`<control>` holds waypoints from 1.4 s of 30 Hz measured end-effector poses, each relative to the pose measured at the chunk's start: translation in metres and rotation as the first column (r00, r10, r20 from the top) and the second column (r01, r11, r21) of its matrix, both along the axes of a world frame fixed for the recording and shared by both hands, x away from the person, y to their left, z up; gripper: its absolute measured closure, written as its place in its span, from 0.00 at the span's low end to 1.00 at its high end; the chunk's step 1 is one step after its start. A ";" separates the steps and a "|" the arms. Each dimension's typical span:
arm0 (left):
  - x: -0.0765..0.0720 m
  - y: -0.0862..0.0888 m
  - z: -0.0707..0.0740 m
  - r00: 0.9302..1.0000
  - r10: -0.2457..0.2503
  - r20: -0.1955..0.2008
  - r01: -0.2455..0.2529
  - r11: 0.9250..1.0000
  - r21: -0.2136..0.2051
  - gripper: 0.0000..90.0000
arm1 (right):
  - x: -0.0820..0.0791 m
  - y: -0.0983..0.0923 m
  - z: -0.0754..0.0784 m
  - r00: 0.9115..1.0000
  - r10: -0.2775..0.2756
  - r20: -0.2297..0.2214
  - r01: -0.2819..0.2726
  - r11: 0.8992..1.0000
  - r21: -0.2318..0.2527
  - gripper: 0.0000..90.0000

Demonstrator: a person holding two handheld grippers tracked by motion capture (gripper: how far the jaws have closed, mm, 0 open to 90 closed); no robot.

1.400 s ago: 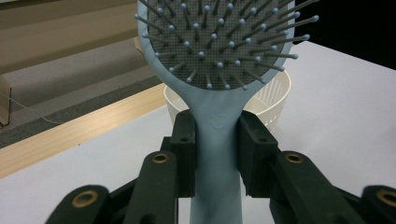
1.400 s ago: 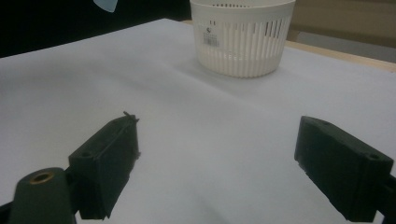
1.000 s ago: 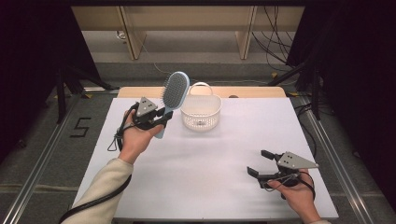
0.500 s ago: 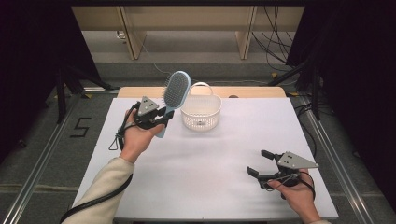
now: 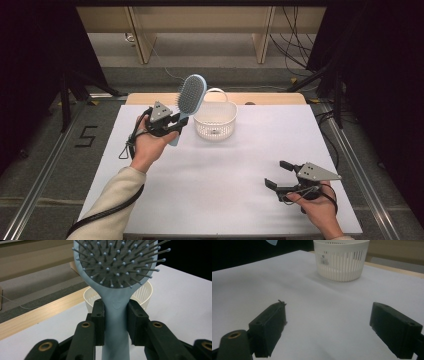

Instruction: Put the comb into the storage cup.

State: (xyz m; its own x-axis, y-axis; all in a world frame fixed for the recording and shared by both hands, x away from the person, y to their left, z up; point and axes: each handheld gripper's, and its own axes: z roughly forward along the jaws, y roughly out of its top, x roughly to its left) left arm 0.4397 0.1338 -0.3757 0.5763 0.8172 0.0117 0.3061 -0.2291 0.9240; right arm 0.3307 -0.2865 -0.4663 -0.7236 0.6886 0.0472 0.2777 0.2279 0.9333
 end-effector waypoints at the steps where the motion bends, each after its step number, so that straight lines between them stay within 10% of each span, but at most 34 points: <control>1: 0.000 -0.001 0.000 1.000 0.000 0.001 0.000 1.000 0.000 0.78 | 0.000 0.000 0.000 1.000 0.000 0.000 0.000 1.000 0.000 0.16; 42: 0.015 -0.024 0.012 0.999 -0.031 0.020 0.032 0.999 -0.024 0.78 | 0.000 0.000 0.000 1.000 -0.001 -0.002 0.001 1.000 0.004 0.16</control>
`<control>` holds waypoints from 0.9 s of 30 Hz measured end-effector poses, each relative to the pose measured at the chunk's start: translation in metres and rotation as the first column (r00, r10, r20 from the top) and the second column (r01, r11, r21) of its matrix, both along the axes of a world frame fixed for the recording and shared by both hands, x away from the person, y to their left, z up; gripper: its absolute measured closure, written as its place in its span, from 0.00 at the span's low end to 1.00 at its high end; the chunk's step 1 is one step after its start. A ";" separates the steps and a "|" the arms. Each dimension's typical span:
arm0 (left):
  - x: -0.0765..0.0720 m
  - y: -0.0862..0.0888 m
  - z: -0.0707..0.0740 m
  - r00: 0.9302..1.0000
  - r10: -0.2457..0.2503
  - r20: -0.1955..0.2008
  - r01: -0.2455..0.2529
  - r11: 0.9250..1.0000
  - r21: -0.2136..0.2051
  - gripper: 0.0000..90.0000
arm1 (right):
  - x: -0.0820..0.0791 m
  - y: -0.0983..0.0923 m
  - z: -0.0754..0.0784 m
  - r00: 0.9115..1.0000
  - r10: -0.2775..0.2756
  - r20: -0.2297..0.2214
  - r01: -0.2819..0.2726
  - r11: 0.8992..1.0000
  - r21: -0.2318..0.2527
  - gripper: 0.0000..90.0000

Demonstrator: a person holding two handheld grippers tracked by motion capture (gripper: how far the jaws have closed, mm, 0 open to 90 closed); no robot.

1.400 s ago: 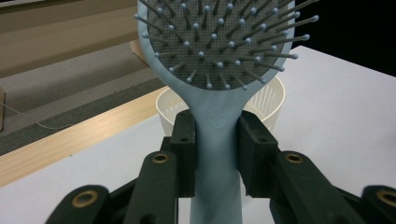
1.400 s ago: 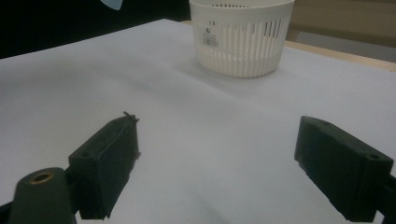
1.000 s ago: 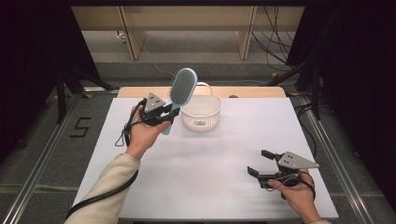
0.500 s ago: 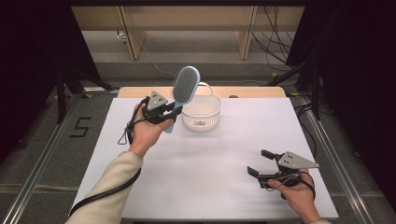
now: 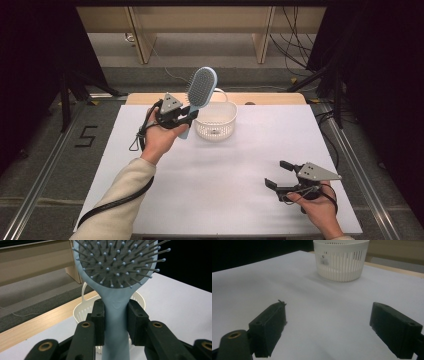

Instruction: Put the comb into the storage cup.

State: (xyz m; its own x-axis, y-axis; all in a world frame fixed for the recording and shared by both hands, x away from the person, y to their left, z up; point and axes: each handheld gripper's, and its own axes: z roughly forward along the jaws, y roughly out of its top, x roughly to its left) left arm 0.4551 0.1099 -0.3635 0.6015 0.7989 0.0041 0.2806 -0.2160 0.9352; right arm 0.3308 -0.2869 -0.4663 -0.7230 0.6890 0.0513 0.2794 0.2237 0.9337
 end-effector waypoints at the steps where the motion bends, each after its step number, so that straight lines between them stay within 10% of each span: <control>1: 0.001 0.000 0.000 1.000 0.000 0.000 0.000 1.000 0.000 0.78 | 0.000 0.000 0.000 1.000 -0.001 0.000 0.001 1.000 0.001 0.16; 27: 0.014 -0.010 0.002 1.000 -0.020 0.012 0.020 1.000 -0.007 0.78 | 0.000 0.000 0.000 1.000 -0.002 -0.002 0.002 1.000 0.000 0.16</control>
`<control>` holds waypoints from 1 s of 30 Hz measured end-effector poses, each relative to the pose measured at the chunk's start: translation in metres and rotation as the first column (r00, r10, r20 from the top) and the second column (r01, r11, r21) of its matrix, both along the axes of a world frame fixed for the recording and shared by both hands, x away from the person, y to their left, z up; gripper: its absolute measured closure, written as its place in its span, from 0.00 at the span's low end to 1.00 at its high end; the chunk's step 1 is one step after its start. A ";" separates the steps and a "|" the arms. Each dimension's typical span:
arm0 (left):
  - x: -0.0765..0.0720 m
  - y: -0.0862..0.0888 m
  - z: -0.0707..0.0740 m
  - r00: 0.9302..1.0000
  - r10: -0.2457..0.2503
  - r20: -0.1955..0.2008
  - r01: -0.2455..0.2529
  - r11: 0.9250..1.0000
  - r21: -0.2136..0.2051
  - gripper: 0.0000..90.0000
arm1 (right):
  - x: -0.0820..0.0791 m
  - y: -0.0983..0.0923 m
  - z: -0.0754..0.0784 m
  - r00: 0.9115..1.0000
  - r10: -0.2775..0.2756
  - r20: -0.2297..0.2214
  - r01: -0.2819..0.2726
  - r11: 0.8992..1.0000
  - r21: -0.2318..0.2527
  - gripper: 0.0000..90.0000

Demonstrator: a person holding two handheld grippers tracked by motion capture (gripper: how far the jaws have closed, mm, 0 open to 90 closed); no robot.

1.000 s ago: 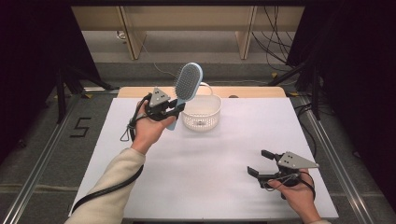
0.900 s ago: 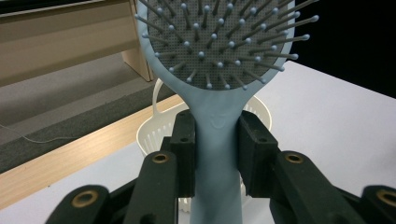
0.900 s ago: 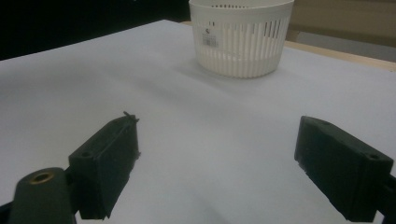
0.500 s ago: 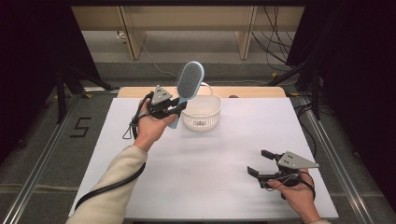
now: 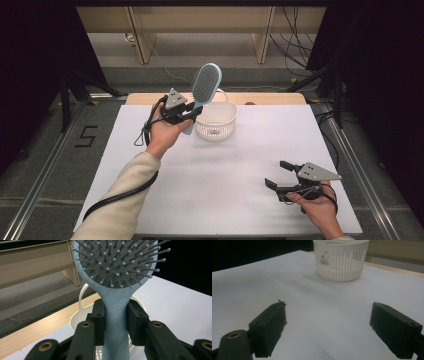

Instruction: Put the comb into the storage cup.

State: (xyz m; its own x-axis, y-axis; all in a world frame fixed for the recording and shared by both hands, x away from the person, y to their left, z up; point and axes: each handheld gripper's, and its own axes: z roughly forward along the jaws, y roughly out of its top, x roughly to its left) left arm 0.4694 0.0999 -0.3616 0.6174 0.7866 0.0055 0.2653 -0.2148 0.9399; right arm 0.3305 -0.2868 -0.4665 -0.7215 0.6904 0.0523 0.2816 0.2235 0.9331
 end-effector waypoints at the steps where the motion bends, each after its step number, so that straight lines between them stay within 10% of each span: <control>1: 0.001 0.000 0.000 1.000 0.001 0.000 -0.001 1.000 0.001 0.78 | 0.000 0.000 0.000 1.000 0.000 0.000 0.000 1.000 0.000 0.16; 30: 0.015 -0.008 0.003 1.000 0.006 -0.002 -0.006 1.000 0.013 0.78 | 0.000 0.000 0.000 1.000 0.000 0.000 0.000 1.000 0.007 0.16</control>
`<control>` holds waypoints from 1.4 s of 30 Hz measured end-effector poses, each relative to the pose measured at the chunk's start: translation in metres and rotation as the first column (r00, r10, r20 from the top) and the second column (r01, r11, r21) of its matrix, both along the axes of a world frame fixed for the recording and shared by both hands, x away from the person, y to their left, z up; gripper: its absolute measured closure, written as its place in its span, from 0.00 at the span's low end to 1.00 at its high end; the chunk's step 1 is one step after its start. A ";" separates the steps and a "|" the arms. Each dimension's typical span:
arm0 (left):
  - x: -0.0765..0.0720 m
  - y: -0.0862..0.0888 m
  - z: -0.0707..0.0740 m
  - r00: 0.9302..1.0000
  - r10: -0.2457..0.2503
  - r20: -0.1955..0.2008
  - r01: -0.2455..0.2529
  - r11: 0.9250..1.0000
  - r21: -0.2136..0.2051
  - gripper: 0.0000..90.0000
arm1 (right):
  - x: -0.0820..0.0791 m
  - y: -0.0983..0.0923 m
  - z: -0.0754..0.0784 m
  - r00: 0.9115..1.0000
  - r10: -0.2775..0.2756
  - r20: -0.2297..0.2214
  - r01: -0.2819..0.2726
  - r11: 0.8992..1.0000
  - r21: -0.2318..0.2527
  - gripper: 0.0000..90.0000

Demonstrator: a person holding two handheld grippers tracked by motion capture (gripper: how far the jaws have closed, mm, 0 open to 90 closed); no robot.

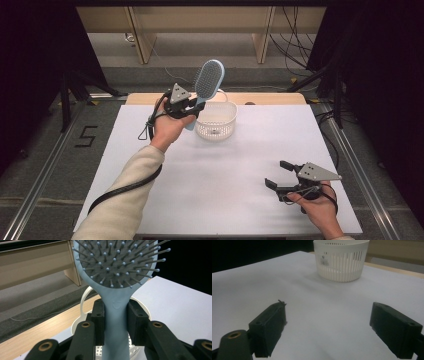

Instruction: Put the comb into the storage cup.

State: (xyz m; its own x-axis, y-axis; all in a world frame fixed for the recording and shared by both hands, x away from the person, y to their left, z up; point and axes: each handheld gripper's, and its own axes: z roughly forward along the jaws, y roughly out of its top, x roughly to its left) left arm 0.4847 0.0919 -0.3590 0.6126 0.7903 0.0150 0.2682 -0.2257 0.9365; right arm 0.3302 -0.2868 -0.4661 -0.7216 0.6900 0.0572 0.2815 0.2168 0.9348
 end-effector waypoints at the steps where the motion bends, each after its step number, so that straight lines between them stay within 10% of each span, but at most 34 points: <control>1: 0.001 0.000 0.000 1.000 0.001 -0.001 -0.001 1.000 0.001 0.78 | 0.000 0.000 0.000 1.000 0.000 0.000 0.000 1.000 0.000 0.16; 42: 0.019 -0.009 -0.008 1.000 0.003 0.010 -0.003 1.000 -0.013 0.78 | 0.000 0.000 0.000 1.000 0.001 -0.007 -0.001 1.000 0.005 0.16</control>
